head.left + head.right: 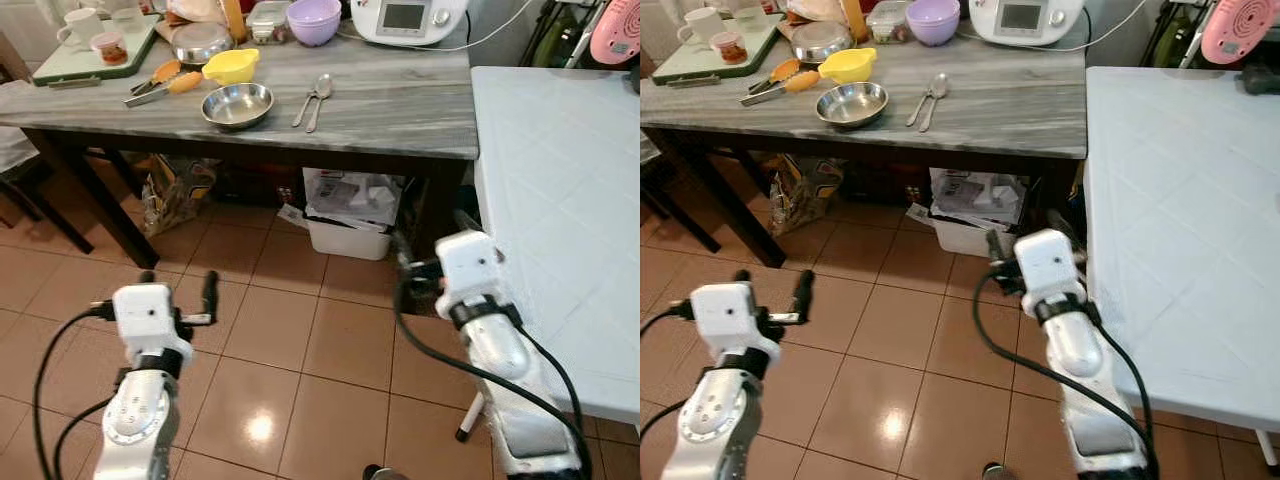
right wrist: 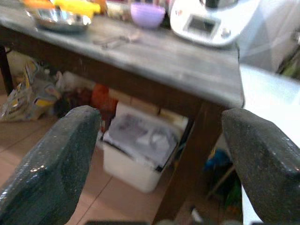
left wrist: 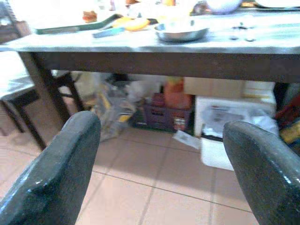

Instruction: Setting the table

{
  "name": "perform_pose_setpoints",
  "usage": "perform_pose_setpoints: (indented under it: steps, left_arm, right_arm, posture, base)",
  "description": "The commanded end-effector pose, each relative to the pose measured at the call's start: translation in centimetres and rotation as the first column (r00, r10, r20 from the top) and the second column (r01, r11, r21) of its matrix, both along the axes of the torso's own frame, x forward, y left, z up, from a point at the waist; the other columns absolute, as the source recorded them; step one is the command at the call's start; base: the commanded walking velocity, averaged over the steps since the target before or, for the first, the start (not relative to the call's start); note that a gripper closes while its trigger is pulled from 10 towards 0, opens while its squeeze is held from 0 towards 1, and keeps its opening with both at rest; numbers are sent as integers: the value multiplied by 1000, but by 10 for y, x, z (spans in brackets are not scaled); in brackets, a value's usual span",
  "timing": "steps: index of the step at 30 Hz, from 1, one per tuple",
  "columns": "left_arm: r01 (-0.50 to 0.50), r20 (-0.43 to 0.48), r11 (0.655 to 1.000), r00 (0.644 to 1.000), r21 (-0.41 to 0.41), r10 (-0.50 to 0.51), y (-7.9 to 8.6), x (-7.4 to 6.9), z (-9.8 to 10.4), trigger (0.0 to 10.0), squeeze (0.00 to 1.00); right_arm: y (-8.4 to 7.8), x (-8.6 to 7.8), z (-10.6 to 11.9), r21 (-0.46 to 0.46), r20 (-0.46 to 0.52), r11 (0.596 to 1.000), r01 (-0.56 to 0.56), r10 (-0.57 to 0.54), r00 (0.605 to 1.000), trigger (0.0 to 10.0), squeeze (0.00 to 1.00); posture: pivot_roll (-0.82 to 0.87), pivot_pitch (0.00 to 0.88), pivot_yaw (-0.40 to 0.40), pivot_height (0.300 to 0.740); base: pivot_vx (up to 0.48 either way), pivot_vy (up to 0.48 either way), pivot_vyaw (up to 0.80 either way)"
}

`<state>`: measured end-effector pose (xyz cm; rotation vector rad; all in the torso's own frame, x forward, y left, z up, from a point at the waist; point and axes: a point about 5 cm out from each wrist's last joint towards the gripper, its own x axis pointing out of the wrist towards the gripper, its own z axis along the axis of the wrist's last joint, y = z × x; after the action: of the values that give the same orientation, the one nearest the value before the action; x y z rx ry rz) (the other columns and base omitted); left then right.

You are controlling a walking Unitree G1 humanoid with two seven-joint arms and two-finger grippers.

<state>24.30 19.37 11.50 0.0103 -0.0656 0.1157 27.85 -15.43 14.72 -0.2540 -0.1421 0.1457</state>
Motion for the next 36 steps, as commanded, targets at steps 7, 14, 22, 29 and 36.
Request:
perform_pose_setpoints:
  steps: [7,14,22,29,36]
  left_arm:
    - [5,-65,1000,998,30,-3,4,-13,-17,10000,0]
    - [54,-46,998,998,18,-53,-7,-4,-13,10000,0]
    - [68,-34,998,997,10,-67,-11,-2,-11,10000,0]
    - [84,-35,996,996,8,-83,-13,-1,-10,10000,0]
    - [98,-44,995,994,16,-97,-12,-2,-10,10000,0]
  right_arm:
    - [-15,-17,-5,-10,-31,999,41,-41,999,10000,43]
    - [-7,-13,1,-15,-10,1000,7,-7,1000,10000,47]
    - [-2,-7,5,-29,0,1000,-6,6,1000,10000,27]
    - [1,-5,6,-30,-5,999,-18,18,1000,10000,24]
    - [3,-6,7,-38,9,999,-20,21,1000,10000,24]
  posture:
    - [-171,130,121,740]
    - [-174,119,125,740]
    - [-163,118,121,740]
    - [-158,125,125,740]
    - [-156,132,136,740]
  base:
    - [0,0,-597]
    - [0,0,-655]
    - [0,0,-558]
    - [0,0,-664]
    - [0,0,-653]
